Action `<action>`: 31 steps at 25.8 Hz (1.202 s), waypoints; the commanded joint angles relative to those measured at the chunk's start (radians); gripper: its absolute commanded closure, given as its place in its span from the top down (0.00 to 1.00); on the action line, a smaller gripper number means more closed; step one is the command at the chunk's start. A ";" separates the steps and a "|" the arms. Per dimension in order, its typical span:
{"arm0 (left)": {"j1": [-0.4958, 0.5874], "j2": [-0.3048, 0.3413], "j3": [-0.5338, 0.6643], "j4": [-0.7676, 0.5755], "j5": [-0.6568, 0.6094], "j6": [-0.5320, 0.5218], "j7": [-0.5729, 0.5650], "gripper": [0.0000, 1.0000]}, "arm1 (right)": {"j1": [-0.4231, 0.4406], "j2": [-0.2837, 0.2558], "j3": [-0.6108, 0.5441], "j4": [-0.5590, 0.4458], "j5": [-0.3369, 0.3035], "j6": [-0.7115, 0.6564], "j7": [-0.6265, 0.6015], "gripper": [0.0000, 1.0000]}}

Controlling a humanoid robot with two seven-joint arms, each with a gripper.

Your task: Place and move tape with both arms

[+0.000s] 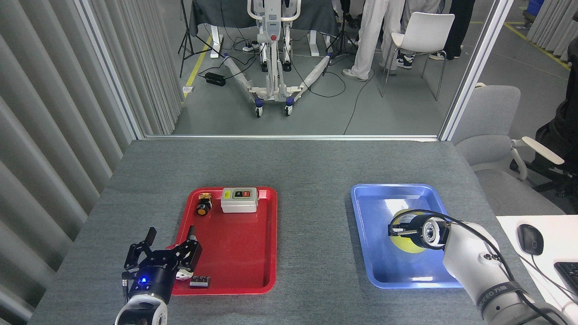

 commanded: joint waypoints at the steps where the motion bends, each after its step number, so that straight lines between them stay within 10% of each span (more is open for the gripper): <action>1: 0.002 -0.005 0.001 0.001 0.002 0.008 0.000 1.00 | 0.010 -0.001 0.000 -0.040 0.002 -0.016 -0.036 0.41; 11: 0.002 -0.024 0.000 -0.001 0.016 0.006 0.001 1.00 | 0.136 -0.127 -0.017 -0.246 0.010 -0.025 -0.312 0.80; 16: 0.003 -0.022 0.001 0.001 0.016 0.006 0.001 1.00 | 0.279 -0.138 -0.242 -0.359 0.044 -0.066 -0.458 0.93; 24: 0.009 -0.021 0.001 -0.001 0.016 0.008 0.001 1.00 | 0.533 0.028 -0.719 -0.743 0.533 -0.085 -0.624 0.97; 31: 0.015 -0.019 0.003 -0.001 0.016 0.008 0.001 1.00 | 0.704 0.074 -0.759 -0.895 0.571 -0.031 -0.671 0.99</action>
